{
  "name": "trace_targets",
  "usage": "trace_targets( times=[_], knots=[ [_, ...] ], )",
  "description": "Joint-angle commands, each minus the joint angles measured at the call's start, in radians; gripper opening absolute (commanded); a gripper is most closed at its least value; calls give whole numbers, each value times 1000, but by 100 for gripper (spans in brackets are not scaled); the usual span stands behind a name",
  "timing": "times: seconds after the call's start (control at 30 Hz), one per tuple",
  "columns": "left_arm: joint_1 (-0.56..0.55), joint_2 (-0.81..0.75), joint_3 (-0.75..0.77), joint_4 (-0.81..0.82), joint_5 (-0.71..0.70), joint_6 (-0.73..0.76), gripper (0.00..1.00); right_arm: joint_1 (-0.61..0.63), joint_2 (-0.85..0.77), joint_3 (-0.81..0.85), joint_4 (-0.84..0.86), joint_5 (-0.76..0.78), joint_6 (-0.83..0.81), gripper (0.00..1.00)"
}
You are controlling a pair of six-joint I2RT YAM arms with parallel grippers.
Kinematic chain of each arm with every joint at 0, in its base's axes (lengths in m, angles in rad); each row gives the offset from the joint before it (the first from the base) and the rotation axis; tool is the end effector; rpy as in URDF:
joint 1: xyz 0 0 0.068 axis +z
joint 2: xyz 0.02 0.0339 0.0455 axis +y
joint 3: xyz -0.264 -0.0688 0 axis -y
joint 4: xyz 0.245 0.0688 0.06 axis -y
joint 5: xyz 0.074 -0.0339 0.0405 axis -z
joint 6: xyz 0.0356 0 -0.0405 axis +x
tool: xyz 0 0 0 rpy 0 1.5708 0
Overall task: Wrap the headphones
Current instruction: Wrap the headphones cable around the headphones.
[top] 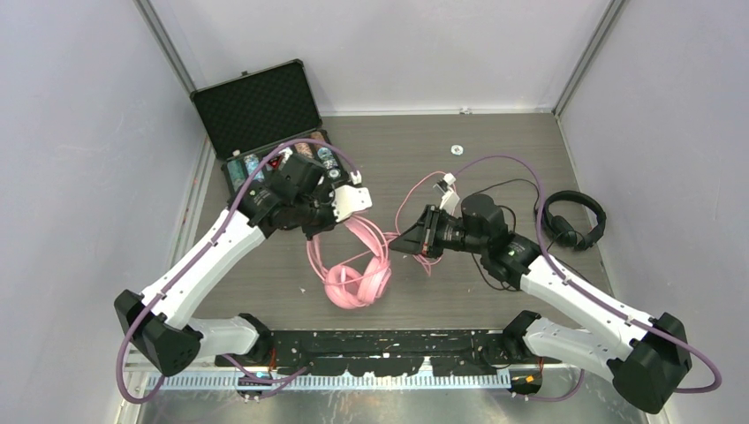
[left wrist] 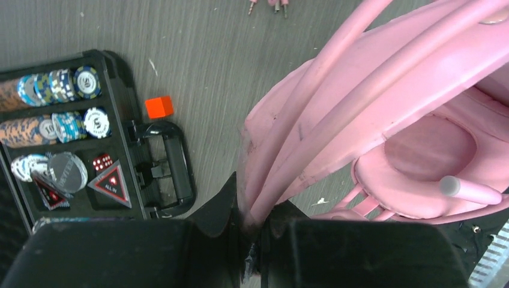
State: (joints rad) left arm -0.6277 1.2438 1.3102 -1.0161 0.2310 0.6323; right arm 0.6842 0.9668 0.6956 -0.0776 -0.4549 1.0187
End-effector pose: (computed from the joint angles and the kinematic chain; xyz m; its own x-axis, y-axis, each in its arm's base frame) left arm 0.1886 -0.1469 0.3513 -0.1294 0.8047 -0.5795 0.9372 0.2902 0.1937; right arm 0.1620 0.1523 0.2867 -0.8948 0.2572 -0.3650 -0.2401 0.4121 0.8789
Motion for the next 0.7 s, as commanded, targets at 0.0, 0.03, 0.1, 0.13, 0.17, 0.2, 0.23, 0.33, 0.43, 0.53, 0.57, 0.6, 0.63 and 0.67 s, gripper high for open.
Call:
trace_targets(
  times=[0.0,0.03,0.1,0.13,0.17,0.2,0.23,0.33,0.43,0.53,0.57,0.6,0.63,0.67],
  knots=[
    [8,-50,-43,-20,-166,-55,0,-20,-15,52,147,-22,41,2],
    [9,-59,-49,-10,-184,-68,0,-21,-9,37,203,-54,85,2],
    [9,-68,-49,-10,-192,-73,0,-20,9,12,339,-113,160,2],
    [8,-69,-49,-10,-196,-72,0,-21,14,9,359,-128,184,2],
    [9,-69,-50,-10,-200,-71,0,-20,17,10,361,-133,187,2],
    [8,-69,-52,-6,-209,-73,0,-20,18,16,355,-134,183,2],
    [9,-67,-54,-1,-218,-78,0,-20,22,20,345,-134,176,2],
    [9,-70,-51,10,-223,-102,0,-20,39,30,341,-146,180,2],
    [9,-86,-57,32,-263,-135,0,-19,59,25,375,-158,205,2],
    [8,-97,-57,35,-298,-162,0,-19,66,18,414,-175,232,2],
    [9,-102,-56,34,-306,-171,0,-20,66,15,423,-179,238,3],
    [9,-106,-55,36,-323,-181,0,-19,64,13,425,-180,238,3],
    [8,-108,-55,36,-333,-189,0,-19,57,9,422,-179,233,3],
    [8,-107,-53,32,-337,-195,0,-18,53,4,420,-180,229,4]
  ],
)
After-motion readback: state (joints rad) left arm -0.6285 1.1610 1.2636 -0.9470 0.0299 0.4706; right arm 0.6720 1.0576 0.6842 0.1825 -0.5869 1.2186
